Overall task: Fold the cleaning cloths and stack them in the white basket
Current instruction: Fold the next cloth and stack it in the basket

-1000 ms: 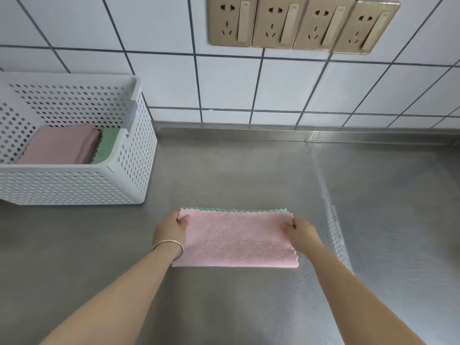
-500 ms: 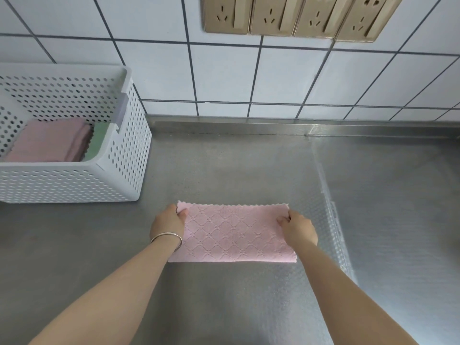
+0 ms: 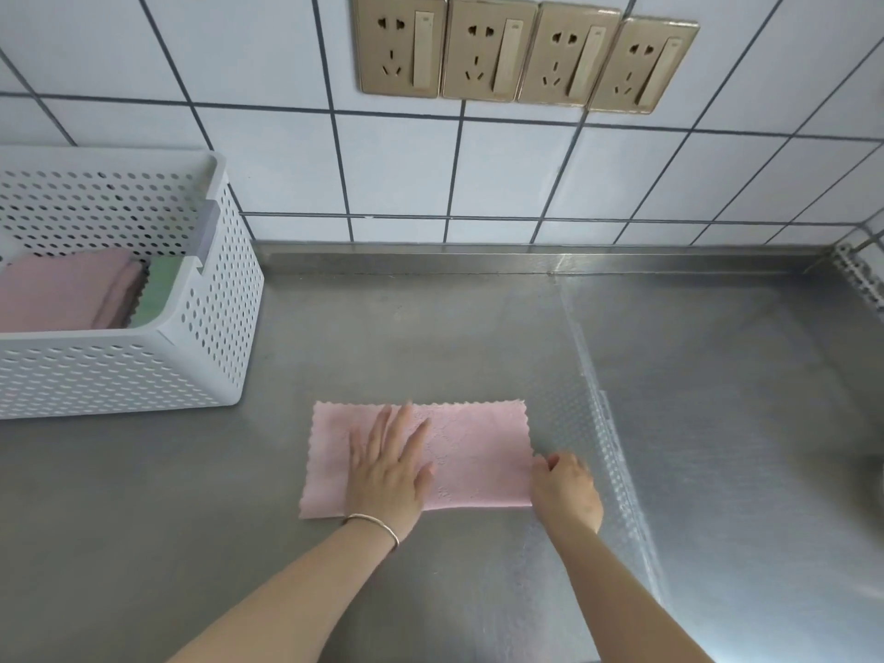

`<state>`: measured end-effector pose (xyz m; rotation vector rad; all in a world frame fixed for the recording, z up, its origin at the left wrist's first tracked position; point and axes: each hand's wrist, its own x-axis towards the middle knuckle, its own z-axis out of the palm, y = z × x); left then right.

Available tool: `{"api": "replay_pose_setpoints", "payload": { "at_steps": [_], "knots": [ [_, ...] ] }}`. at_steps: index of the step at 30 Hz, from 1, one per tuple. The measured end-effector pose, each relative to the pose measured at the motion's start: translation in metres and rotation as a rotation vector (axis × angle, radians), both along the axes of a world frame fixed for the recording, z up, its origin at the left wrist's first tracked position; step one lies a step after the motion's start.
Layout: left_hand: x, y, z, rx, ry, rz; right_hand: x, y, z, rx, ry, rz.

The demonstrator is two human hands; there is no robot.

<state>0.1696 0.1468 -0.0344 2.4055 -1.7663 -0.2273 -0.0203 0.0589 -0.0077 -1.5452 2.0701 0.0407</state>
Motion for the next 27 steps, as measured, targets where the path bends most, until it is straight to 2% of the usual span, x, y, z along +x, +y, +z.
{"api": "replay_pose_setpoints", "payload": {
  "at_steps": [3, 8, 14, 16, 17, 20, 22, 24, 27],
  "knots": [
    [-0.011, -0.002, -0.015, 0.122, -0.038, -0.109, 0.005, 0.012, -0.001, 0.070, 0.017, 0.042],
    [-0.013, -0.003, -0.027, 0.294, -0.061, -0.105, 0.009, 0.019, 0.010, 0.159, 0.120, 0.101],
    [-0.017, -0.012, 0.003, 0.464, 0.067, -0.096, 0.011, 0.026, 0.017, 0.078, -0.096, 0.018],
    [-0.020, -0.016, 0.019, 0.439, 0.168, -0.075, 0.014, 0.033, 0.019, -0.041, -0.106, 0.040],
    [-0.024, -0.018, 0.029, 0.366, 0.248, -0.041, 0.017, 0.036, 0.021, -0.114, -0.112, 0.055],
    [-0.028, -0.021, 0.062, 0.126, 0.712, 0.184, 0.040, 0.048, 0.026, -0.386, -0.147, 0.139],
    [-0.027, -0.025, 0.078, 0.099, 0.973, 0.308, 0.057, 0.058, 0.030, -0.606, -0.175, 0.291],
    [-0.023, -0.025, 0.084, 0.074, 1.080, 0.334, 0.071, 0.066, 0.032, -0.759, -0.174, 0.476],
    [-0.011, -0.025, 0.085, 0.054, 1.172, 0.500, 0.084, 0.073, 0.031, -0.898, -0.184, 0.664]
  ]
}}
